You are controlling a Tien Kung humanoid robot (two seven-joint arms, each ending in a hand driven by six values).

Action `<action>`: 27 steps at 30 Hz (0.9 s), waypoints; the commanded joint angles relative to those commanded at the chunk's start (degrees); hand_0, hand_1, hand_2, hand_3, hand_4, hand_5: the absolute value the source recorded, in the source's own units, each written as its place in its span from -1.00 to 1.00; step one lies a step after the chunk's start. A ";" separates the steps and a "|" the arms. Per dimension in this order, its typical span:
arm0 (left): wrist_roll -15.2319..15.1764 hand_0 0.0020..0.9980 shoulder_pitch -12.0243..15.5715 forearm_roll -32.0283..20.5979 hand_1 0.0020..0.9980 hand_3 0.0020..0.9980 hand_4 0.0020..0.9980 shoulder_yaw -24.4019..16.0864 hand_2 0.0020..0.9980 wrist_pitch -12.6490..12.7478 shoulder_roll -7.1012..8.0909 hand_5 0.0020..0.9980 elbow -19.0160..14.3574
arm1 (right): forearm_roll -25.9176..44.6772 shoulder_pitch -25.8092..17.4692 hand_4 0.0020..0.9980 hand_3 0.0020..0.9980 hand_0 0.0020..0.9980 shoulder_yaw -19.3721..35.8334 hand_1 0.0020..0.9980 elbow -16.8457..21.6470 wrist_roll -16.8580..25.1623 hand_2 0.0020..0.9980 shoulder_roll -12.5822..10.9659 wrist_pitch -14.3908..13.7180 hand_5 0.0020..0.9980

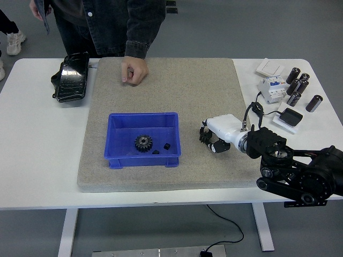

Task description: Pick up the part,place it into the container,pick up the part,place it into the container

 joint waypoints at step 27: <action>0.63 0.38 0.11 0.95 0.37 0.21 0.32 -0.52 0.32 0.21 -0.46 -0.08 -0.14 | -6.56 -5.90 0.08 0.12 -0.62 16.91 -0.41 13.87 -2.23 -0.27 -2.93 -2.28 -1.00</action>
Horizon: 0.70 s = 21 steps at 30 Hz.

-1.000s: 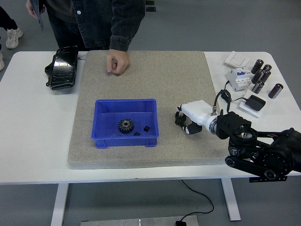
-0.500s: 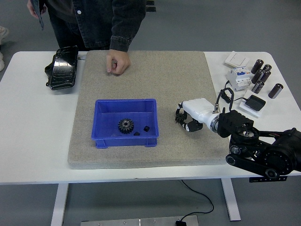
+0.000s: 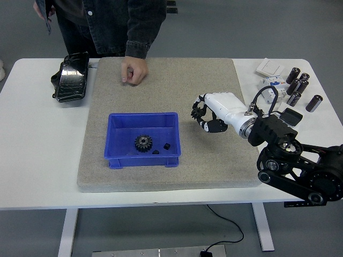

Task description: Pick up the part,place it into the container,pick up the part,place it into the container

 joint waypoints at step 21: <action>0.40 0.38 -0.18 0.85 0.37 0.21 0.33 -0.59 0.32 0.10 0.14 -0.05 -0.02 | -6.61 2.99 0.20 0.34 -0.36 -7.38 0.15 5.97 -0.95 0.25 4.95 -4.62 -0.95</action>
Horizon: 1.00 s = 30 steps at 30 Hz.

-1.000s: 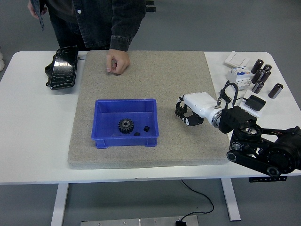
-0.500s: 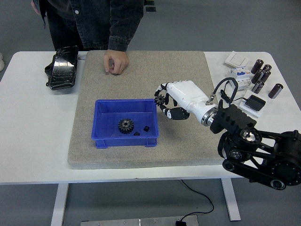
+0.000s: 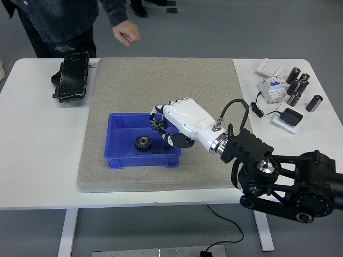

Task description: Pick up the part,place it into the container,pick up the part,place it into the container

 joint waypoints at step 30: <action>0.28 0.37 -0.11 0.68 0.37 0.20 0.31 -0.57 0.31 -0.05 -0.07 -0.06 0.04 | 4.40 0.57 0.70 0.53 -0.10 0.69 0.49 -3.37 1.14 0.48 0.49 1.09 -0.32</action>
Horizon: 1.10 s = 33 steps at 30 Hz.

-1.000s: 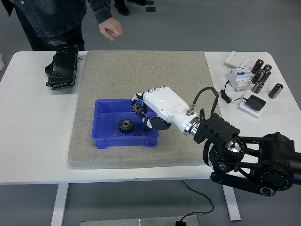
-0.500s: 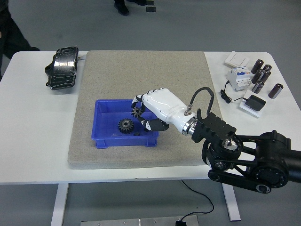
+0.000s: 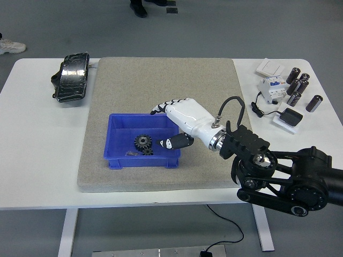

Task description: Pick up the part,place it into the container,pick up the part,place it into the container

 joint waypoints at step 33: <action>1.21 0.37 -0.06 -1.50 0.37 0.21 0.26 1.28 0.30 -2.76 -0.80 -0.09 0.03 | 45.86 -19.21 0.64 0.36 -0.22 25.70 0.24 -4.67 24.22 0.35 -6.65 1.29 -0.32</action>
